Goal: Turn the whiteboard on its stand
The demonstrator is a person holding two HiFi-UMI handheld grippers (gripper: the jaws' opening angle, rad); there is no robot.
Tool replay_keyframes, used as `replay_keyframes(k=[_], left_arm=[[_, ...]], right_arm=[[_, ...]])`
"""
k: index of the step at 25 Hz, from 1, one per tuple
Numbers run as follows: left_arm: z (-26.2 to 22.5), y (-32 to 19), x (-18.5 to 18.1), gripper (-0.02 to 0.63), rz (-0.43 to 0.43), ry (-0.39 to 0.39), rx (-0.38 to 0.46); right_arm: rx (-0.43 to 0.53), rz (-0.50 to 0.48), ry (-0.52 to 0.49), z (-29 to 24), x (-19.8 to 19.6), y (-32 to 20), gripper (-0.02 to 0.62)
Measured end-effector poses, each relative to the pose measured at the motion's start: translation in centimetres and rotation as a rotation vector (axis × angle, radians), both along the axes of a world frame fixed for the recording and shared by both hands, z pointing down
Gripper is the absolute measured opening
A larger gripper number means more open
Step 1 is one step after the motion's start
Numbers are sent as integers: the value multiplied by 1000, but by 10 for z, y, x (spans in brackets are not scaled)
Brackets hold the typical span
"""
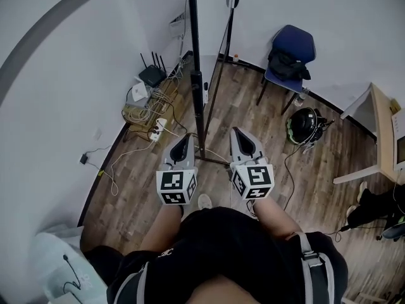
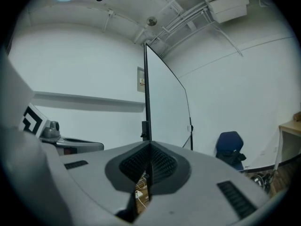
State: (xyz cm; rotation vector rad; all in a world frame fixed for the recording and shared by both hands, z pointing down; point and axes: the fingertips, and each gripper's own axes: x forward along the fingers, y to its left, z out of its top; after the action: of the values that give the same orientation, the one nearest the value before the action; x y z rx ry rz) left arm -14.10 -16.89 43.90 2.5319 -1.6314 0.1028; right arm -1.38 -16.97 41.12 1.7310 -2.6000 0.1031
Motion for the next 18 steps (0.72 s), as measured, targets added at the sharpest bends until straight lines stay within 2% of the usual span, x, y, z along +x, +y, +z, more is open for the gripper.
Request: replay_keyframes(k=[7, 11, 14, 18], left_arm=[[16, -45, -22, 11, 21, 25, -27], [32, -50, -12, 11, 56, 17, -74], [40, -55, -4, 11, 75, 5, -104], [42, -67, -3, 11, 55, -8, -117]], right_arm=[[-22, 9, 38, 8, -25, -37, 5], [-26, 32, 94, 23, -21, -43, 5], [-53, 38, 62, 28, -16, -52, 5], [-36, 27, 64, 25, -11, -61, 5]])
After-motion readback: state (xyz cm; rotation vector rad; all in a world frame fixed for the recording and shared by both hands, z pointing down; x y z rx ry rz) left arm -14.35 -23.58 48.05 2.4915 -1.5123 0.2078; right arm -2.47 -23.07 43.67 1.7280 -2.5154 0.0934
